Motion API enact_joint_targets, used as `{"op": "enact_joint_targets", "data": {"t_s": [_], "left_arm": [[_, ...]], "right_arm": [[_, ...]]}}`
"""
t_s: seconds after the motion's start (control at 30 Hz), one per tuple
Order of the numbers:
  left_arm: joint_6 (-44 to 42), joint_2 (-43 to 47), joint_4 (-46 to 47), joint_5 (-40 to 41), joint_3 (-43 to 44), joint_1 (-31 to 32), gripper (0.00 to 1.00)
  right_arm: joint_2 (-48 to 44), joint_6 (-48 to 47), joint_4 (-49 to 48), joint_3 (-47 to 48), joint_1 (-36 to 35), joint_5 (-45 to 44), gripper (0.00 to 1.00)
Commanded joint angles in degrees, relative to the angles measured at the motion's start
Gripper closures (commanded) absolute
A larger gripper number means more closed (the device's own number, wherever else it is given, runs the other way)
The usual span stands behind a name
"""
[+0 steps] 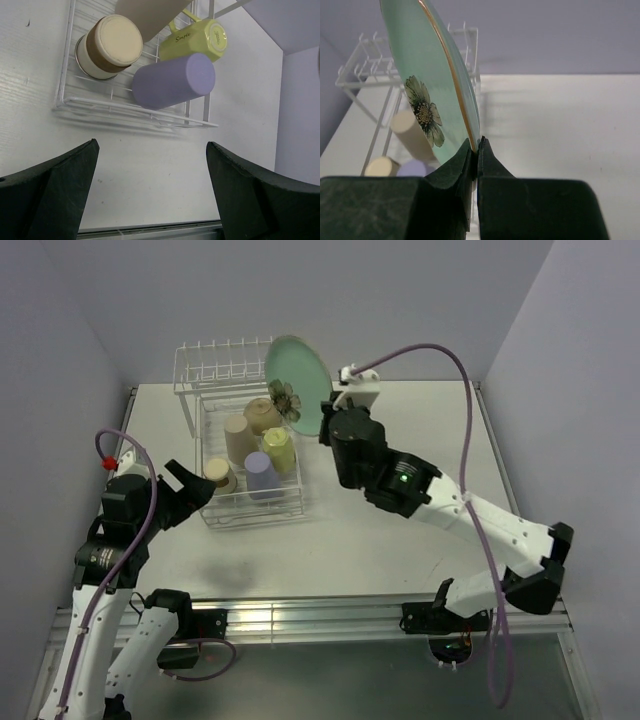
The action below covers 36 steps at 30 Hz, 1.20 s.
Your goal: Load the mixed dishes into the dish rack
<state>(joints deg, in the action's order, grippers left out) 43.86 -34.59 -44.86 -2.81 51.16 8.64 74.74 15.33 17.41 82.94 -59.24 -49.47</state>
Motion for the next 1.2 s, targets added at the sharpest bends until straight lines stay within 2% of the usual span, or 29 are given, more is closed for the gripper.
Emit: {"op": "enact_joint_targets", "data": {"t_s": [0.0, 0.17, 0.27, 0.43, 0.5, 0.7, 0.93, 1.17], "left_arm": [[0.9, 0.7, 4.0, -1.2, -1.4, -0.1, 0.05], [0.8, 0.5, 6.5, -2.5, -4.0, -0.1, 0.05], [0.9, 0.5, 8.4, -3.1, -5.5, -0.1, 0.05], [0.7, 0.4, 10.7, -4.7, -8.2, -0.1, 0.05], [0.5, 0.4, 11.2, -5.3, -8.8, -0.1, 0.05], [1.1, 1.2, 11.6, -5.6, -8.5, -0.1, 0.05], [0.5, 0.8, 11.6, -5.6, -7.0, -0.1, 0.05], [0.3, 1.6, 11.0, -4.8, -6.9, -0.1, 0.05]], "right_arm": [[5.9, -8.1, -23.0, 10.7, -0.6, -10.0, 1.00], [19.2, -20.3, -33.3, 23.1, -0.6, -15.0, 1.00], [28.0, -25.7, -35.2, 33.7, -0.4, -16.1, 1.00], [42.3, -30.3, -29.8, 57.3, 1.7, -15.0, 1.00], [47.2, -30.7, -27.9, 63.0, 3.2, -14.8, 1.00], [46.0, -26.3, -28.4, 56.7, 6.2, -13.2, 1.00], [52.2, -29.9, -30.6, 61.8, 7.0, -13.9, 1.00], [55.3, -29.1, -33.1, 61.6, 7.0, -15.8, 1.00]]}}
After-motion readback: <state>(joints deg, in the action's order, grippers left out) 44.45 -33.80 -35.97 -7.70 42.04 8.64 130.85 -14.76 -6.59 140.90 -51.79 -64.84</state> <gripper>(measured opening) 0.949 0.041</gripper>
